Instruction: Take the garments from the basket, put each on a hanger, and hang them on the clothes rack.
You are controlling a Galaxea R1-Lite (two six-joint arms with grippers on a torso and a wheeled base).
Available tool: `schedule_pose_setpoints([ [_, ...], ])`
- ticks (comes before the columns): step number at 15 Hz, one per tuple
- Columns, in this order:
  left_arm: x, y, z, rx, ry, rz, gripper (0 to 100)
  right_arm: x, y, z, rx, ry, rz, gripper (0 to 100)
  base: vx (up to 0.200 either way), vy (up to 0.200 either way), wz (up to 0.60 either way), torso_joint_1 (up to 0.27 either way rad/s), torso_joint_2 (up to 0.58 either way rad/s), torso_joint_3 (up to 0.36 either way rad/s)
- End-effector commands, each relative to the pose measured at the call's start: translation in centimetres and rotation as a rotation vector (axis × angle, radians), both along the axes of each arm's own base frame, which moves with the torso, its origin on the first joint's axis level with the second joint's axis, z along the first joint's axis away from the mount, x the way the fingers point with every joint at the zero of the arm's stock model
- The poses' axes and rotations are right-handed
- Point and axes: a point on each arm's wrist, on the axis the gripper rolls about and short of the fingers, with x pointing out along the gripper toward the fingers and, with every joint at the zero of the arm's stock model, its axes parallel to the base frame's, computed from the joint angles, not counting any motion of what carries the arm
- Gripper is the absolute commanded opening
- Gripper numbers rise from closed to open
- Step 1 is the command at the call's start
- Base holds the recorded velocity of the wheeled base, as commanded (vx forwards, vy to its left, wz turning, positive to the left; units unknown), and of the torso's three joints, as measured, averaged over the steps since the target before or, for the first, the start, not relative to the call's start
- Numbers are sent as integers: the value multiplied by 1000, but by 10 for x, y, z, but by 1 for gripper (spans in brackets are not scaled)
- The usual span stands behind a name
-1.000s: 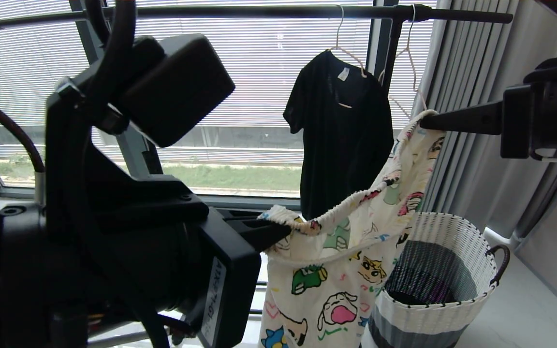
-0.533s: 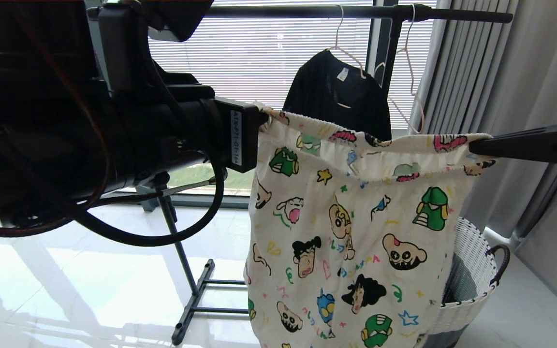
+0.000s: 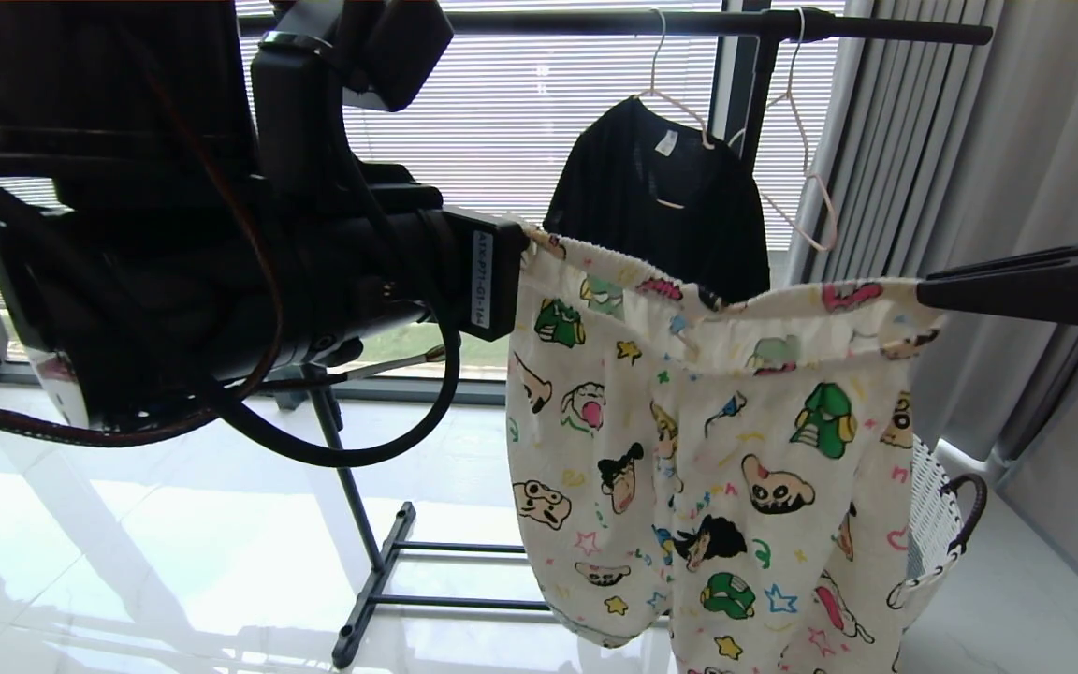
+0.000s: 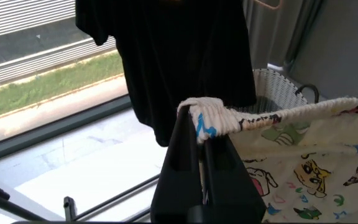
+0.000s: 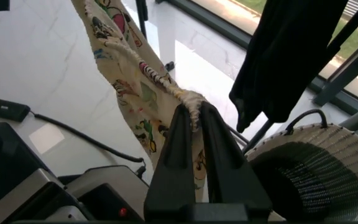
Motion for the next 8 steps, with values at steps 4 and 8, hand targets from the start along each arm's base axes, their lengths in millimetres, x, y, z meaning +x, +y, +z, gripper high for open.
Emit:
schedule_pose_setpoints([
  [4,5,-2,-6,19,12,12,0,-1,-5,-5,-26,-7,-14,100,0,0,0,0,0,0],
  [8,-9,50,0,190,71,118,0,21,-30,-35,-214,-18,-324,100,0,0,0,0,0,0],
])
